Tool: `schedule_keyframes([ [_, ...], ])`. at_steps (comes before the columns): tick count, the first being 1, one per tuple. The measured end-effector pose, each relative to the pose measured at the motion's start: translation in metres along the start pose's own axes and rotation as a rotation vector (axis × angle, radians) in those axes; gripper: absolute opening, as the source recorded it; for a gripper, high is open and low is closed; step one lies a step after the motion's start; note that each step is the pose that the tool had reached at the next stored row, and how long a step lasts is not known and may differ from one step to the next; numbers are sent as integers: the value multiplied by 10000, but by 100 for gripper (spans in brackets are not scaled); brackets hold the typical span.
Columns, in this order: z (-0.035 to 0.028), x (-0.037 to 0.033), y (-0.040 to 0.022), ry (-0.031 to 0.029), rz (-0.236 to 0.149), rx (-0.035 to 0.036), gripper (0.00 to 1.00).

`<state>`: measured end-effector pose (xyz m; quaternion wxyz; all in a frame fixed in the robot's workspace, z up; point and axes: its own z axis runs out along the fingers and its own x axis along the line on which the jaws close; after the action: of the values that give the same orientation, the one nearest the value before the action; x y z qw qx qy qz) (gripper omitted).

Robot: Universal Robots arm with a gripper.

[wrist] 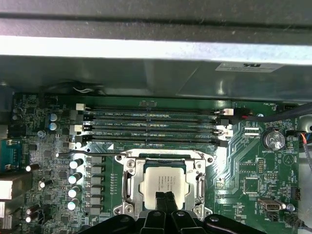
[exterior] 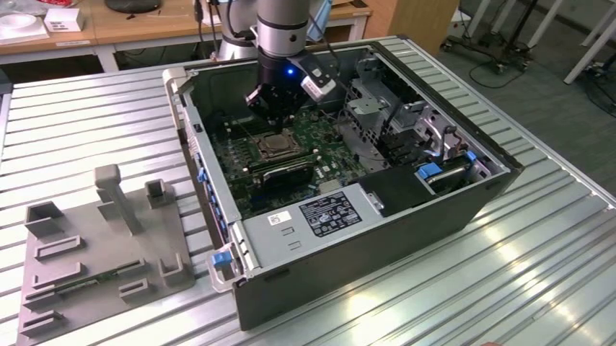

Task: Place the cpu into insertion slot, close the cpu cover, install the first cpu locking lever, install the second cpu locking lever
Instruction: 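Close the cpu cover, then install the first cpu locking lever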

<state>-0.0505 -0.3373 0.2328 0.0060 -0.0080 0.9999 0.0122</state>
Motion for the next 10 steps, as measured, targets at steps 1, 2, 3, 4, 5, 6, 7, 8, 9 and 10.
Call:
schedule_keyframes([
  [1,6,0,0,0,0,0,11],
  [2,5,0,0,1,1,1,11],
  [3,5,0,0,1,0,2,11],
  [4,17,0,0,0,0,0,11],
  [5,28,0,-1,0,0,0,11],
  [6,29,0,-1,0,0,0,11],
  [7,29,0,-1,0,0,1,11],
  [8,29,0,-1,0,0,0,11],
  [9,29,0,-1,0,0,0,11],
  [10,31,0,-1,0,0,1,11],
])
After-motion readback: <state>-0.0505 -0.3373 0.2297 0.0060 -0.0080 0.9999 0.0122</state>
